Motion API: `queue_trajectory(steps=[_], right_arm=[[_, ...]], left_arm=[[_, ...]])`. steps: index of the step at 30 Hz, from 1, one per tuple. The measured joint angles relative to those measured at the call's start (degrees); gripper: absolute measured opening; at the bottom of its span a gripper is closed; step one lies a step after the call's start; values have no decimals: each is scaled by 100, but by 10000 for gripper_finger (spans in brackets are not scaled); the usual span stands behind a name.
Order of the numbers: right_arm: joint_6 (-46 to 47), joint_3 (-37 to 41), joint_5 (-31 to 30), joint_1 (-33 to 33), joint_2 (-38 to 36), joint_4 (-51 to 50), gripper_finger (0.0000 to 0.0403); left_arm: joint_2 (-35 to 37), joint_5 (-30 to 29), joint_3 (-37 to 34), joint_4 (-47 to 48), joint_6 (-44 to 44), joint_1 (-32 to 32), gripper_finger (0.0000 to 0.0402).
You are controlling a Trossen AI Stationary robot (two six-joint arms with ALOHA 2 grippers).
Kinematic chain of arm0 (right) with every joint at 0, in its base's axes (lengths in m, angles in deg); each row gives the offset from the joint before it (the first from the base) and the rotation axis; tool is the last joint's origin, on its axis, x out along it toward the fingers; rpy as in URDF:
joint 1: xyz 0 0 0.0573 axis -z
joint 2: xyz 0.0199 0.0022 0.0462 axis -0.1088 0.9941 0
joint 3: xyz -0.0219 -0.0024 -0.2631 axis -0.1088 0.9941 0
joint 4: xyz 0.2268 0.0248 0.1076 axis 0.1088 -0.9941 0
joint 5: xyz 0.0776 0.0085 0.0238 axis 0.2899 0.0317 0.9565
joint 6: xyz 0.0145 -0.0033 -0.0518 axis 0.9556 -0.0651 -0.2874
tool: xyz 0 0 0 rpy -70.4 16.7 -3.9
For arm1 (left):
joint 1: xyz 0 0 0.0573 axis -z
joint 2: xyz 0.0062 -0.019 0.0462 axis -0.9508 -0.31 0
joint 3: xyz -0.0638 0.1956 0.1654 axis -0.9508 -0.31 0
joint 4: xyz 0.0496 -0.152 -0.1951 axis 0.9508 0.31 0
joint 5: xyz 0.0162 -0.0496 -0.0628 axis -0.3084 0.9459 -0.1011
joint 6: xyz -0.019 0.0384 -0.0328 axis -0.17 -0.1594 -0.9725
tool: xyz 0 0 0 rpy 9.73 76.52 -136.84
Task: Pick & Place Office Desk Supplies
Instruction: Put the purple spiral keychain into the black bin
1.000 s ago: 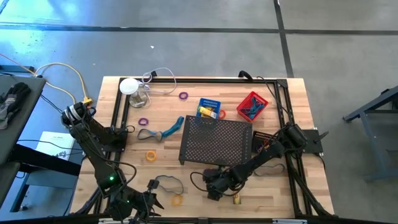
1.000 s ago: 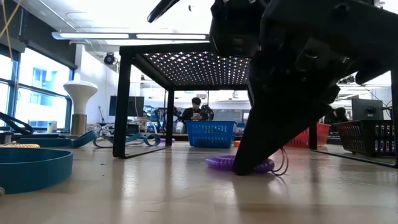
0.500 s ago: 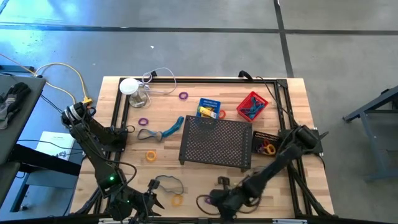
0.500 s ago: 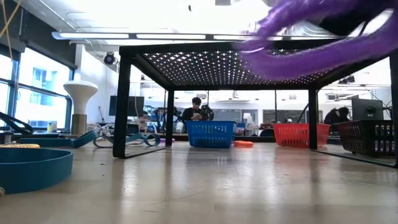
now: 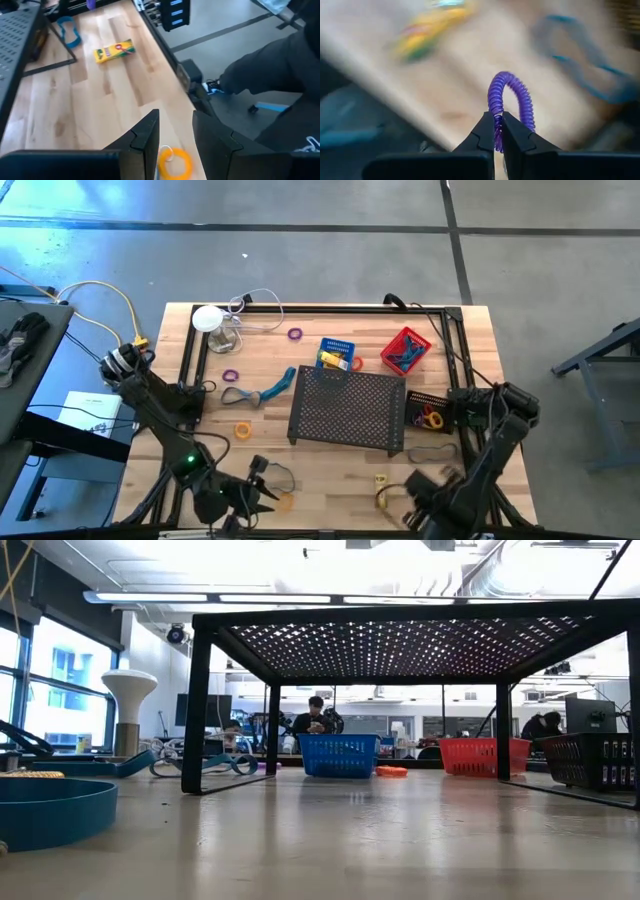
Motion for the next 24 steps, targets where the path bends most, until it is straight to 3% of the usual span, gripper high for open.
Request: queue_trajectory(steps=[2,7,14,24], right_arm=[[696,17,32,-26,2,-828,3],[846,626,-171,156,-185,-813,3],[271,1964,101,830,-721,-822,3],[-97,3485,-225,1454,-1941,-419,4]], left_arm=[[0,0,0,0,-48,-80,113],[0,1,0,0,-73,-172,113],[0,45,0,-2,-58,-151,113],[-2,34,-2,-411,941,-377,113]])
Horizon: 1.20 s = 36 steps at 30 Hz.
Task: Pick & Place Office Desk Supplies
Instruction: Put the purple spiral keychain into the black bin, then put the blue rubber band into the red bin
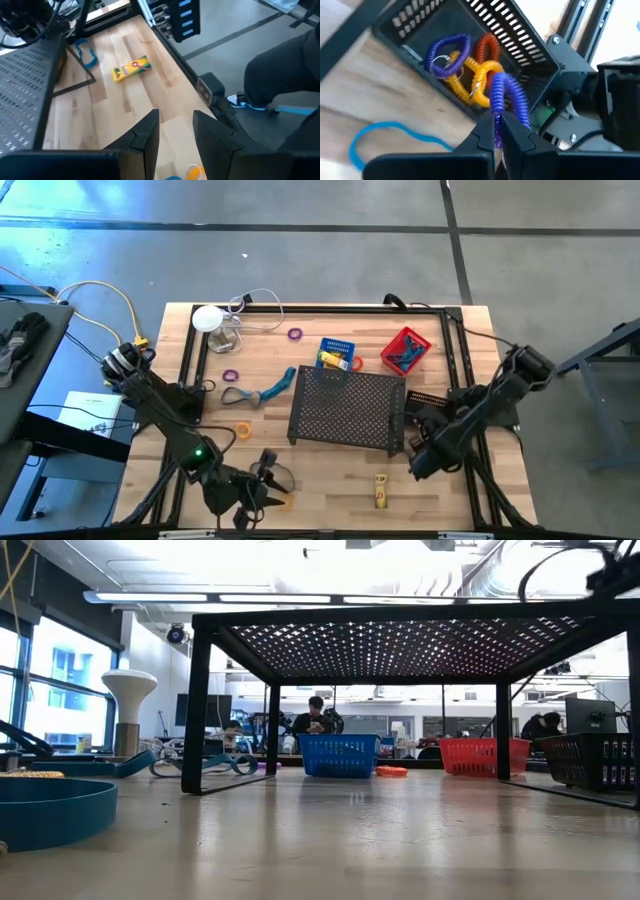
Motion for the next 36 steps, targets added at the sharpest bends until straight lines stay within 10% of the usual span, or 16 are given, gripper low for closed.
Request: queue_trajectory(steps=[17,25,36], right_arm=[[-752,-57,273,236,-105,171,186],[-1370,-377,1117,-257,-104,1404,184],[-1290,-284,490,-821,279,2038,166]], left_arm=[[0,-9,0,44,6,-165,113],[0,-7,0,54,6,-165,113],[0,142,0,122,3,-177,113]])
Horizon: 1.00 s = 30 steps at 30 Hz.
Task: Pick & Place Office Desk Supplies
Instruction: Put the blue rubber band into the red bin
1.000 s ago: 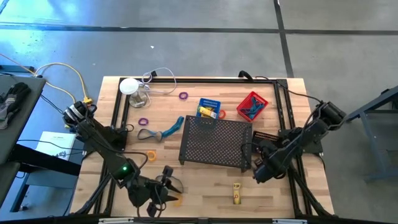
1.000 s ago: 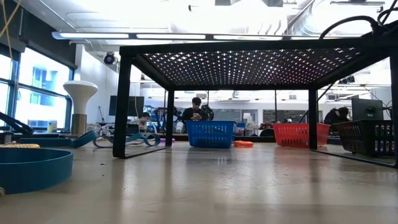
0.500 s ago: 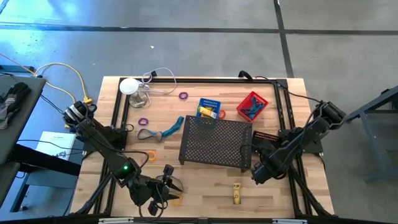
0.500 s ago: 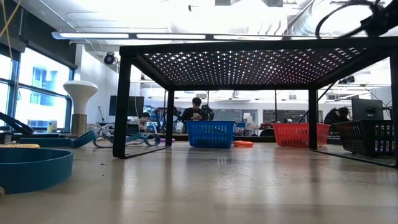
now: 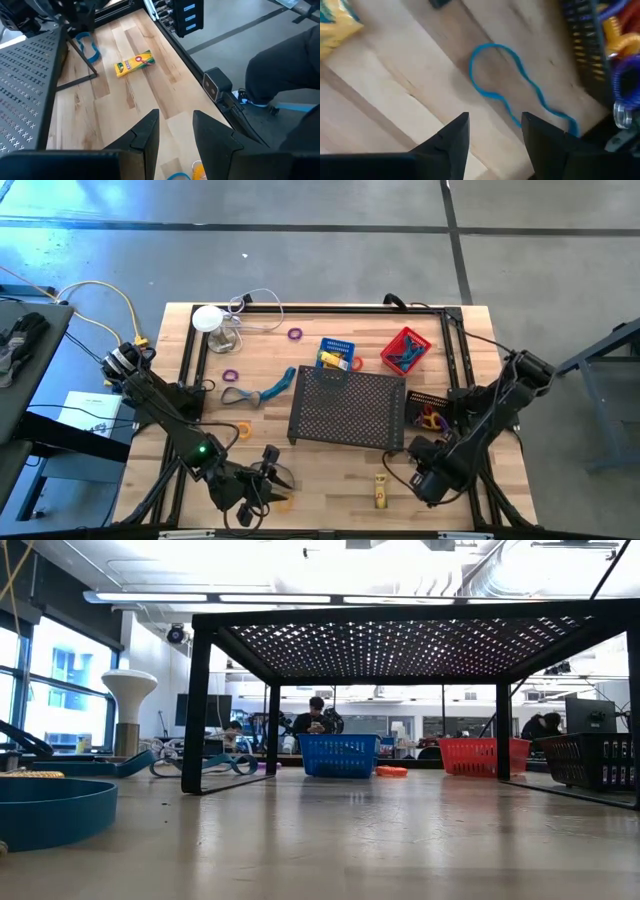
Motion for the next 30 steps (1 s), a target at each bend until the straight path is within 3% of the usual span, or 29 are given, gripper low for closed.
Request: queue_trajectory(steps=[8,20,30], right_arm=[[-170,666,447,320,43,849,151],[-901,1149,322,391,40,1791,146],[-880,1715,288,366,5,2264,146]], left_arm=[[0,13,0,-2,-169,-1,113],[0,13,0,-3,-214,-3,113],[0,11,0,-2,-213,-3,113]])
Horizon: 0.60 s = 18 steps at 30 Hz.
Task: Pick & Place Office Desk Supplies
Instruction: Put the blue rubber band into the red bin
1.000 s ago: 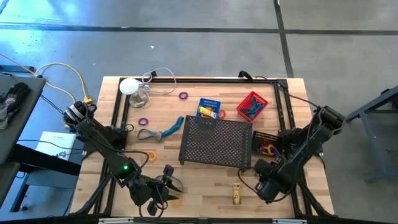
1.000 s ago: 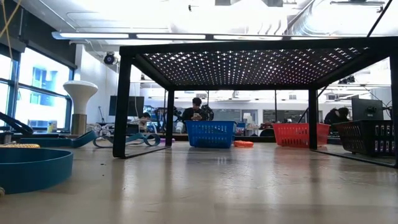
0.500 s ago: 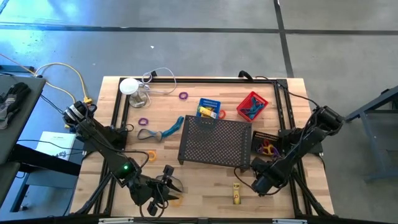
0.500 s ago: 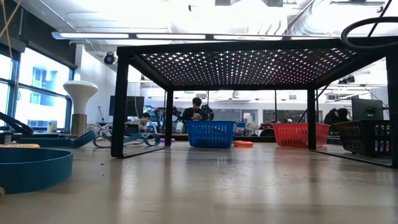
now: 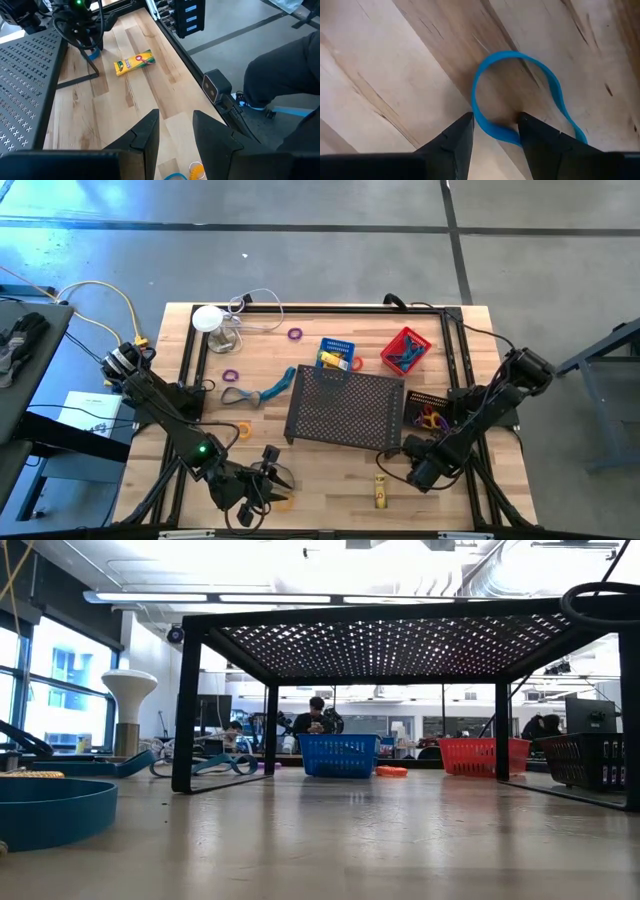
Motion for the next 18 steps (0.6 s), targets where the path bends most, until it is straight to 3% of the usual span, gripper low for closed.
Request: queue_trajectory(steps=[5,11,18], right_arm=[[4,7,-2,0,9,21,119],[-5,4,31,14,-2,29,17],[399,-429,29,-88,35,-223,3]], left_arm=[[0,-2,0,0,0,0,113],[0,-16,0,0,198,0,113],[0,-33,0,1,403,-2,113]])
